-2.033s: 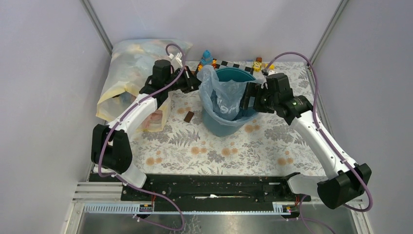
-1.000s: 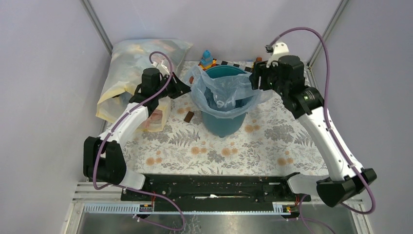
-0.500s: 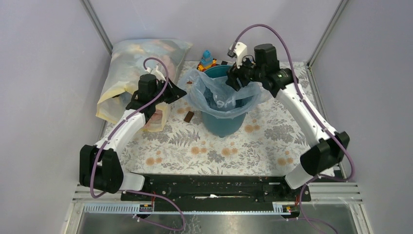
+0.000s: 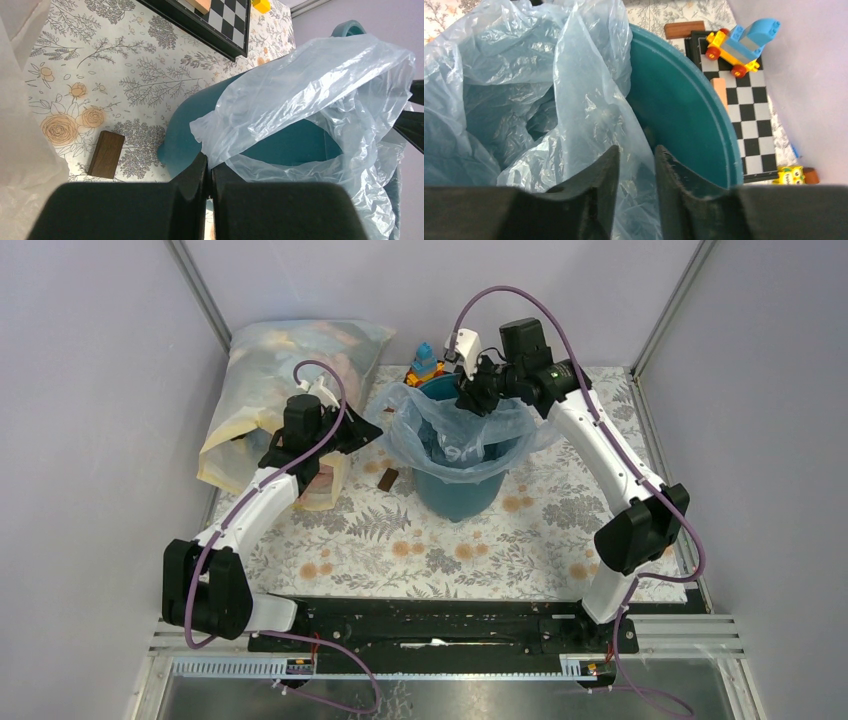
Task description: Put the trash bags into the trash bin
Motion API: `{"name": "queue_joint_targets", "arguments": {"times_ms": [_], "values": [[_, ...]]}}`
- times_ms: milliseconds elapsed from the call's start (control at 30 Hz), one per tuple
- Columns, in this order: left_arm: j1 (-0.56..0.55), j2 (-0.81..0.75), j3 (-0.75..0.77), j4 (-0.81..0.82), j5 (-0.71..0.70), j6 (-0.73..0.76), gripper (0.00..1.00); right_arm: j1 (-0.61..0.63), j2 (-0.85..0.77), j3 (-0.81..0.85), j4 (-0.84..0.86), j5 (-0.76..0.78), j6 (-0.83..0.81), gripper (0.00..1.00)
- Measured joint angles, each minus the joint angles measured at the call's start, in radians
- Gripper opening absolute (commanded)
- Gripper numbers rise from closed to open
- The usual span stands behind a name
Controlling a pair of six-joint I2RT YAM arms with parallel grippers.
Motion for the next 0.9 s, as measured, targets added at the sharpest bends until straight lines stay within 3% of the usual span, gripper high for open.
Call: {"name": "queue_joint_targets", "arguments": {"times_ms": [33,133,600,633,733,800,900], "values": [[0.0,0.0,0.0,0.0,-0.002,0.002,0.03,0.0,0.0,0.0,-0.01,0.0,-0.009,0.3],[0.0,0.0,0.0,0.0,-0.007,0.003,0.03,0.0,0.001,0.0,-0.026,0.002,-0.025,0.01],[0.0,0.007,0.0,0.0,-0.009,0.004,0.03,-0.011,0.002,0.0,0.148,0.19,0.065,0.0],[0.0,0.011,0.0,0.0,-0.009,0.004,0.03,-0.016,0.002,0.0,0.163,0.193,0.076,0.09],[0.0,0.021,0.0,0.0,-0.008,0.005,0.03,-0.044,0.012,0.006,0.184,0.159,0.095,0.5],[0.0,0.023,0.0,0.0,-0.008,0.005,0.03,-0.059,0.029,0.021,0.168,0.116,0.087,0.61],[0.0,0.023,0.0,0.002,-0.008,0.005,0.03,-0.071,0.05,0.027,0.133,0.04,0.063,0.66]]}}
